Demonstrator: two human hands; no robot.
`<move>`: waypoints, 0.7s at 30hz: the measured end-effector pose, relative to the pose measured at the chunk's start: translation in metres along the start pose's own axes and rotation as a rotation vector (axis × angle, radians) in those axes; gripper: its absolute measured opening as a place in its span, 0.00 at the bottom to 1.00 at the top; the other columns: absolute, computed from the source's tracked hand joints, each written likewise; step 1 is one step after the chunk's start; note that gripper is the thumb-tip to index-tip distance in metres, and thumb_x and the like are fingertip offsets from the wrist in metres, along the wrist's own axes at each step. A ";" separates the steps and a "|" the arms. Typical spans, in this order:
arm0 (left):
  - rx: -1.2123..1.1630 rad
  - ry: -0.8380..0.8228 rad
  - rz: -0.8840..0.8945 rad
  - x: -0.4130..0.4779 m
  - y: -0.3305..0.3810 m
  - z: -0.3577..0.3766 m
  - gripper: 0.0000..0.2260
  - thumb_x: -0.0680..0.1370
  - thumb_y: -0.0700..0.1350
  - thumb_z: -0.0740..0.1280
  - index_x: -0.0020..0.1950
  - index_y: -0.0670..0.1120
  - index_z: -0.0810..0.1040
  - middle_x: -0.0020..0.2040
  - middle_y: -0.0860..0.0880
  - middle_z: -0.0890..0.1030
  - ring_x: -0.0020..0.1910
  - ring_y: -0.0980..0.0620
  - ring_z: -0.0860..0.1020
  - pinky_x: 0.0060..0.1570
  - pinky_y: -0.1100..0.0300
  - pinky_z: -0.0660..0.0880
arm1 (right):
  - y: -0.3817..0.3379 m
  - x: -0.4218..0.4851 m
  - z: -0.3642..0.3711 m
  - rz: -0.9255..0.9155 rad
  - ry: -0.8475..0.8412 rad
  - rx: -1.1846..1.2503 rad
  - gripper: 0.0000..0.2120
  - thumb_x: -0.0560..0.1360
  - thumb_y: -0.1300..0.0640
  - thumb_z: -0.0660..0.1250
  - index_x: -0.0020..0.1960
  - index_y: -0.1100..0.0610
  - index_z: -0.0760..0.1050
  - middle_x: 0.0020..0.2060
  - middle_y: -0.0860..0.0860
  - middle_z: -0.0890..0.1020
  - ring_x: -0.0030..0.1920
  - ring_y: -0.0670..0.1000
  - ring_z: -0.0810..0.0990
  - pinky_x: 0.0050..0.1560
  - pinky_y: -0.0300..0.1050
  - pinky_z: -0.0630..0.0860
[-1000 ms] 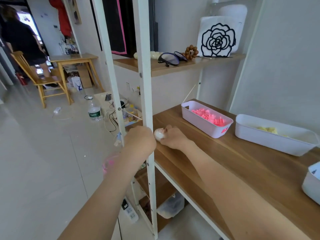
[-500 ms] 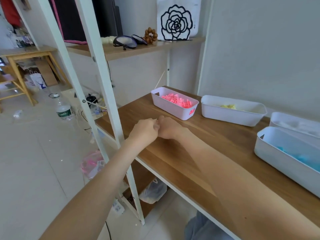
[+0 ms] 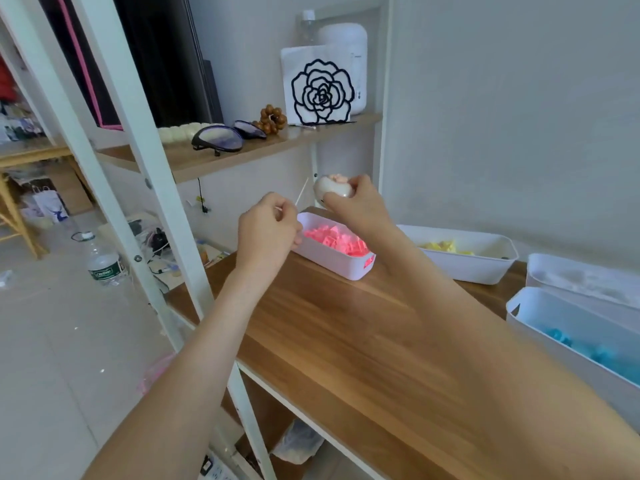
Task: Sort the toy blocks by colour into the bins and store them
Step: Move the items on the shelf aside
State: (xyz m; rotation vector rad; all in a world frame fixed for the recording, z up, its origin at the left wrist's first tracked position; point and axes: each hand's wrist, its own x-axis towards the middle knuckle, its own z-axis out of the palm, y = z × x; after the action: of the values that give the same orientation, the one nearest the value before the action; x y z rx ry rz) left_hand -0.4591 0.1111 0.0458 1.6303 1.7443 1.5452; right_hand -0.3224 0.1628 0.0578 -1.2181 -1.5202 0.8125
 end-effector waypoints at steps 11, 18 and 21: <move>0.094 0.235 0.294 0.041 0.039 -0.001 0.06 0.79 0.42 0.60 0.50 0.45 0.77 0.46 0.48 0.79 0.44 0.50 0.78 0.40 0.56 0.75 | -0.067 0.053 0.009 -0.124 0.152 0.144 0.17 0.71 0.50 0.67 0.55 0.56 0.68 0.55 0.54 0.74 0.49 0.50 0.75 0.38 0.37 0.69; 0.269 0.262 0.270 0.055 0.055 0.006 0.11 0.81 0.40 0.57 0.59 0.42 0.76 0.58 0.46 0.74 0.52 0.49 0.75 0.42 0.67 0.63 | -0.067 0.071 0.019 -0.153 0.122 0.161 0.17 0.71 0.54 0.69 0.56 0.56 0.67 0.47 0.49 0.74 0.45 0.46 0.75 0.44 0.39 0.73; 0.309 0.274 0.199 0.065 0.061 0.009 0.12 0.81 0.40 0.56 0.59 0.44 0.77 0.56 0.46 0.76 0.53 0.48 0.75 0.40 0.65 0.61 | -0.068 0.080 0.021 -0.141 0.089 0.139 0.18 0.71 0.56 0.70 0.54 0.57 0.65 0.46 0.49 0.74 0.44 0.48 0.74 0.41 0.39 0.72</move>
State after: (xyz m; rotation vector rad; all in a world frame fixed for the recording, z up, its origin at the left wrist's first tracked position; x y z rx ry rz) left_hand -0.4405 0.1570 0.1208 1.8574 2.1078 1.7255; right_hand -0.3636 0.2223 0.1363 -1.0197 -1.4350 0.7477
